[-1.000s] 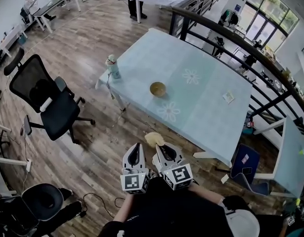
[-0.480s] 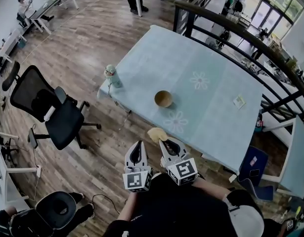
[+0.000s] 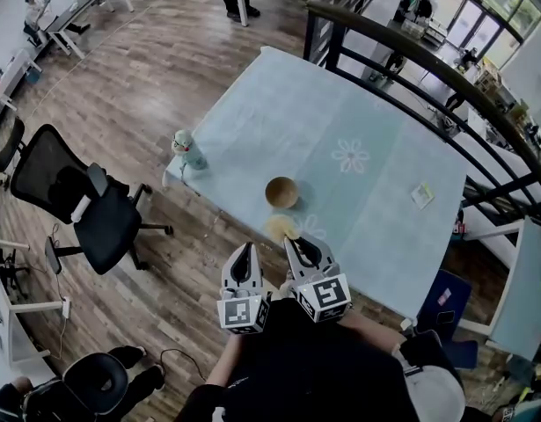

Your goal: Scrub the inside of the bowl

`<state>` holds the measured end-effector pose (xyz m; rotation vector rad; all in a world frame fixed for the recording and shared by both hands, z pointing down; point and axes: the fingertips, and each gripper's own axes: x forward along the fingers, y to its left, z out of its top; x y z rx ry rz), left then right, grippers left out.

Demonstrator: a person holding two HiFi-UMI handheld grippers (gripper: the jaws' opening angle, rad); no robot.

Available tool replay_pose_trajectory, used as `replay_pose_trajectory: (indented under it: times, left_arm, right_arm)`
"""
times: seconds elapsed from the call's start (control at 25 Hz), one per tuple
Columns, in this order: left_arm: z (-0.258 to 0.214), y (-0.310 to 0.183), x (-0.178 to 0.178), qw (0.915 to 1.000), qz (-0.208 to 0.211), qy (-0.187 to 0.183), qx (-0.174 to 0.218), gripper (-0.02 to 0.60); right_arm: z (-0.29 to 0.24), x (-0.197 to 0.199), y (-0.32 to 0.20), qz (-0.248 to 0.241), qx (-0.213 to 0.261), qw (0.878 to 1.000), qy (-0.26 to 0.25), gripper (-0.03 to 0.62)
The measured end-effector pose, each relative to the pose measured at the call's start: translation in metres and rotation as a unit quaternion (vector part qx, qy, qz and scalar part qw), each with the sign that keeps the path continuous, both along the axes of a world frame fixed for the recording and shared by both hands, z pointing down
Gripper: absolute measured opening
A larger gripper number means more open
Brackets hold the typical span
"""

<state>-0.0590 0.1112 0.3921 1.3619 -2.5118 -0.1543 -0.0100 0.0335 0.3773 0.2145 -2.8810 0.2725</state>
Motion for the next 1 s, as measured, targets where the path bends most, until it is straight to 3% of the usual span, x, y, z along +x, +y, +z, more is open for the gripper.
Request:
replay_pose_trajectory:
  times: [0.32,0.48,0.68,1.0]
  left_arm:
    - [0.02,-0.034,-0.029,0.9989,0.039,0.019,-0.017,0.016]
    - [0.031,-0.065,-0.051,0.9951,0.09,0.031,-0.026,0.017]
    - [0.037,-0.106,-0.076,0.984,0.172,0.027,-0.04,0.016]
    - [0.064,-0.15,-0.108,0.9601,0.271,0.031,-0.062,0.017]
  right_arm:
    - [0.015,-0.011,-0.033,0.047,-0.006,0.999,0.018,0.038]
    - [0.014,-0.013,-0.068,0.122,-0.004,0.992,0.031,0.038]
    - [0.006,-0.017,-0.098,0.204,-0.006,0.978,0.035,0.038]
    - [0.014,-0.044,-0.101,0.275,-0.006,0.96,0.056,0.038]
